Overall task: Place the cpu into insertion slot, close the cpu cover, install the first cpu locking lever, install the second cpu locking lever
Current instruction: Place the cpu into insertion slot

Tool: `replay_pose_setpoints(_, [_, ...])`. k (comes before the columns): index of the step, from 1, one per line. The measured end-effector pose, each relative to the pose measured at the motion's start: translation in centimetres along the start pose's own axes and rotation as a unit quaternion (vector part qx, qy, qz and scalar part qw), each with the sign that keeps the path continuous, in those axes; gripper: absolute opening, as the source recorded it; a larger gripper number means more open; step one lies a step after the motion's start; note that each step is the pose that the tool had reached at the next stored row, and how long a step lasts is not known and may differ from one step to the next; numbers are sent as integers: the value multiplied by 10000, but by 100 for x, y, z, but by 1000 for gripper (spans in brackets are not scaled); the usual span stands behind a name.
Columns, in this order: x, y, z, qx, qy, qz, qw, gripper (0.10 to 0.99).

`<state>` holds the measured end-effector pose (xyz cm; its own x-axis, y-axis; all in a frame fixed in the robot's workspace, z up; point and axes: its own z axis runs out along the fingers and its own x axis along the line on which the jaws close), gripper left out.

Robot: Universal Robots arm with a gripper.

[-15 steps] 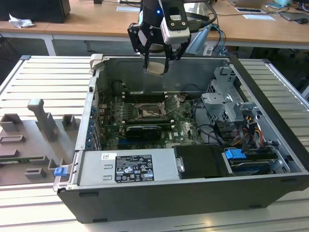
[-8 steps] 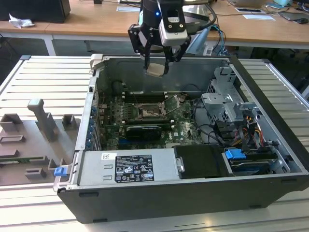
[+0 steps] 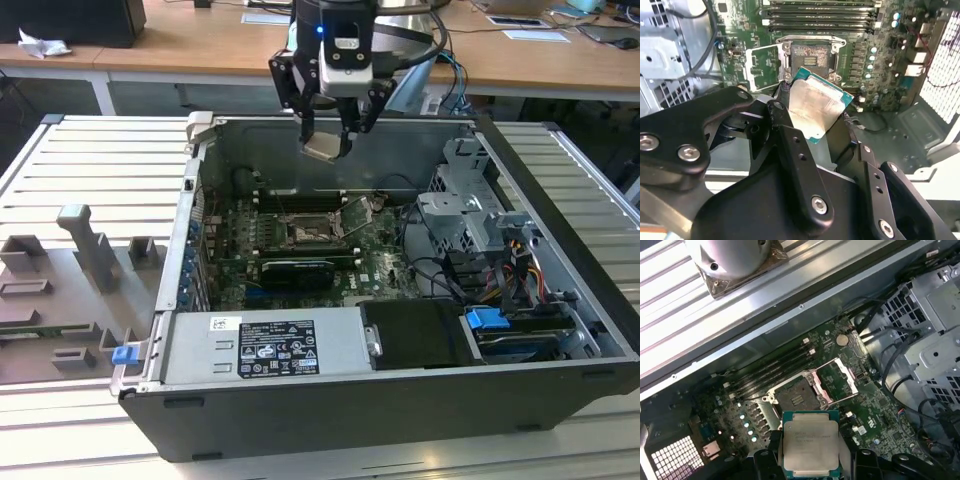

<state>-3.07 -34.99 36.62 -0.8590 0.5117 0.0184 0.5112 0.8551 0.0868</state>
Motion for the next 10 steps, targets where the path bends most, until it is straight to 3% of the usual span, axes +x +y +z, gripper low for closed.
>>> replay_pose_setpoints(6, [0,-1,6,-5,-32,360,9993,537])
replay_pose_setpoints(10, [0,-1,16,-6,-39,432,9991,537])
